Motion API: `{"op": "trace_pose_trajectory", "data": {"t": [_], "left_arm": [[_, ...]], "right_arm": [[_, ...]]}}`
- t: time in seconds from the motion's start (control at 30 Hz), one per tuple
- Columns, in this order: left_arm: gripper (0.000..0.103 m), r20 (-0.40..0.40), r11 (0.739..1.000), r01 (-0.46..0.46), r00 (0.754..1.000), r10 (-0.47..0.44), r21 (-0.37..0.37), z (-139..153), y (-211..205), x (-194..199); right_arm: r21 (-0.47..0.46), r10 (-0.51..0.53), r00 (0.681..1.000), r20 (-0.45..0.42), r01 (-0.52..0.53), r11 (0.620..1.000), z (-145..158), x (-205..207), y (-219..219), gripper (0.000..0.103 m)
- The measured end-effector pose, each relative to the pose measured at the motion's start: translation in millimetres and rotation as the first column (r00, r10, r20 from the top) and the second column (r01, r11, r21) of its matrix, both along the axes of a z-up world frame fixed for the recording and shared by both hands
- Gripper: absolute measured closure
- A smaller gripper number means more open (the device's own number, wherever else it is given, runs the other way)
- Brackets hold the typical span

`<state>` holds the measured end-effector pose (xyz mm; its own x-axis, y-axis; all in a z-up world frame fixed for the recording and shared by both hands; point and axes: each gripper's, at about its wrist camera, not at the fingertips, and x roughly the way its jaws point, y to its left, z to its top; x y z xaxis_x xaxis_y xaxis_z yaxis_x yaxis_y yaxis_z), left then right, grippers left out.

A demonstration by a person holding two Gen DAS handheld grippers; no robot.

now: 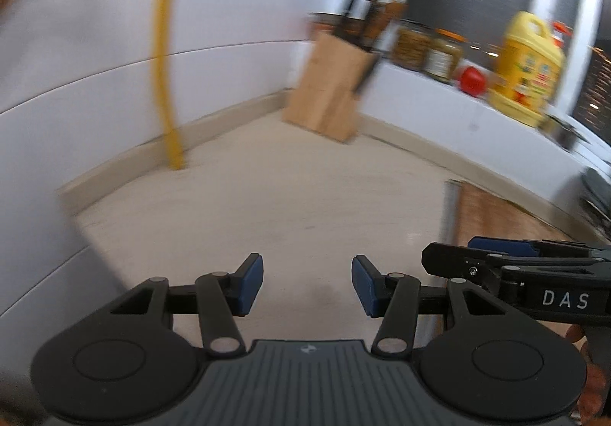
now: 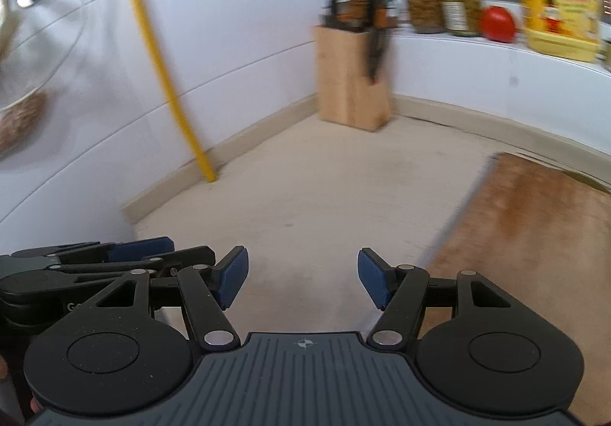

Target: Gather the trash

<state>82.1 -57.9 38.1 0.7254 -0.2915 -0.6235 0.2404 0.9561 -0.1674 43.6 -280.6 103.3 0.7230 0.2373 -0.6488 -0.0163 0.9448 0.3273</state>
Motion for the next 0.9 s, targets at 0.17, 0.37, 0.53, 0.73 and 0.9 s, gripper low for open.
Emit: {"op": "trace_pose_trajectory", "data": {"t": [0.17,0.37,0.53,0.73,0.9], "left_arm": [[0.059,-0.009,0.992,-0.122,0.992,0.122,0.011,-4,44,-10],[0.058,-0.023,0.973,-0.23,0.973,0.23,0.013,-10,87,-20],[0.058,-0.034,0.96,-0.28,0.959,0.28,0.014,-13,109,-26],[0.058,-0.041,0.948,-0.317,0.947,0.318,0.021,-17,124,-30],[0.058,-0.047,0.937,-0.349,0.935,0.35,0.029,-20,135,-37]], "right_arm": [[0.012,0.131,0.991,0.002,-0.131,0.991,-1,21,44,0.032],[0.018,0.272,0.962,-0.002,-0.272,0.962,-1,37,100,0.032],[0.021,0.345,0.939,-0.004,-0.345,0.939,2,42,133,0.031],[0.024,0.388,0.921,-0.016,-0.388,0.921,1,46,156,0.031],[0.025,0.412,0.911,-0.024,-0.412,0.911,0,46,170,0.031]]}}
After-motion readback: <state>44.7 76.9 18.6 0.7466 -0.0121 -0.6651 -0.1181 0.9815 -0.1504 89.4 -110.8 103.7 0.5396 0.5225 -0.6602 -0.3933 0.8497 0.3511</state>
